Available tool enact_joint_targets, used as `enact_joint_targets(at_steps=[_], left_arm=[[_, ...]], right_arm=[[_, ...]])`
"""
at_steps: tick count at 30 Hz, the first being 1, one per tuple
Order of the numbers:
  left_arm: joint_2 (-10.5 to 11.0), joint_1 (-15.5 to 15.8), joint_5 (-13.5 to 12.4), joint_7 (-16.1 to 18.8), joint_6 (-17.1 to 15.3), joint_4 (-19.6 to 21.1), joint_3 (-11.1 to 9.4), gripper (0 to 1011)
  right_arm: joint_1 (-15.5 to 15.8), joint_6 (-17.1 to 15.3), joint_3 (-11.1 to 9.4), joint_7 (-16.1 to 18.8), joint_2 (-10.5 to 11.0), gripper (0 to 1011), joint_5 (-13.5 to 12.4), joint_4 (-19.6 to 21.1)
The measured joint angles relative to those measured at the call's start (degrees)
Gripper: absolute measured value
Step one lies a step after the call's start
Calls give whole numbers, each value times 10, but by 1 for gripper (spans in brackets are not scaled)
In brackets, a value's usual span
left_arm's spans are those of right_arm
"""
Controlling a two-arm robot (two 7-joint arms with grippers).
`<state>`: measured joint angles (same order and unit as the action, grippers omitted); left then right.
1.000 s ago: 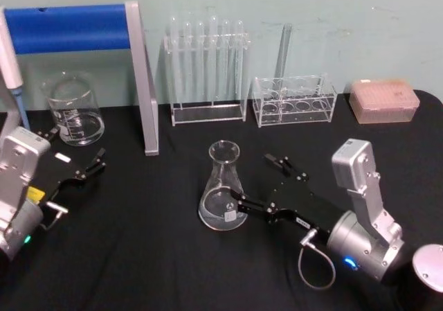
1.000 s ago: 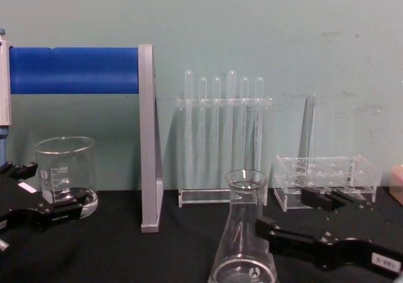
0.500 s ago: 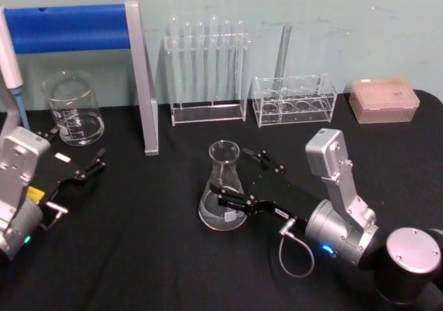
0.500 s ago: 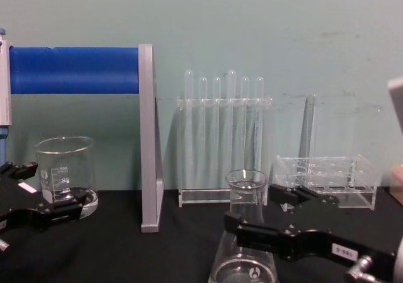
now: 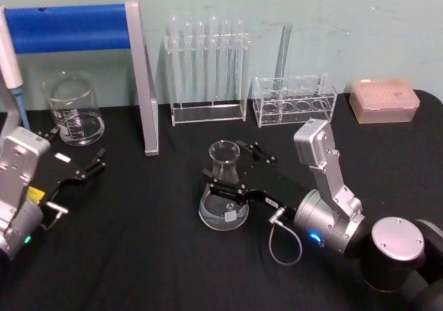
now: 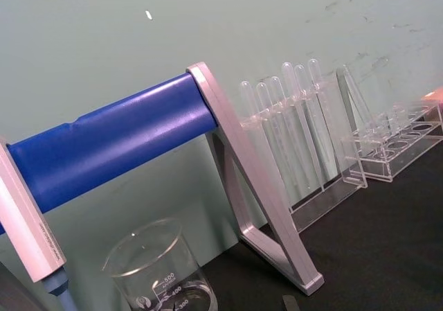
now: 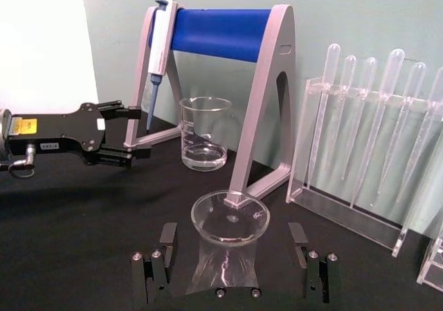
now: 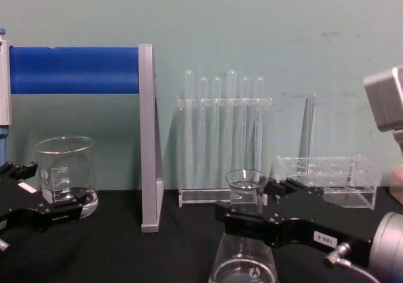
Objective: Grasp the erlenmeyer flask with one hand, shake it three times, then place it back.
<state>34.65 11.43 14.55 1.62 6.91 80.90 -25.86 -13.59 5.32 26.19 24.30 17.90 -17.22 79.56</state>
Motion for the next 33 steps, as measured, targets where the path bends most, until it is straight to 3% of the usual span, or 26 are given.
enact_joint_targets(at_steps=[9, 23, 26, 33], left_arm=[[0, 0, 0, 0, 0, 0, 0, 1001], [0, 0, 0, 0, 0, 0, 0, 1001], [0, 0, 0, 0, 0, 0, 0, 1001], [0, 0, 0, 0, 0, 0, 0, 1001]], right_arm=[[-6, 1, -4, 5, -11, 1003, 8, -8], [-6, 1, -4, 6, -11, 1003, 8, -8], [-6, 1, -4, 5, -11, 961, 8, -8], [-6, 1, -3, 5, -11, 759, 8, -7]])
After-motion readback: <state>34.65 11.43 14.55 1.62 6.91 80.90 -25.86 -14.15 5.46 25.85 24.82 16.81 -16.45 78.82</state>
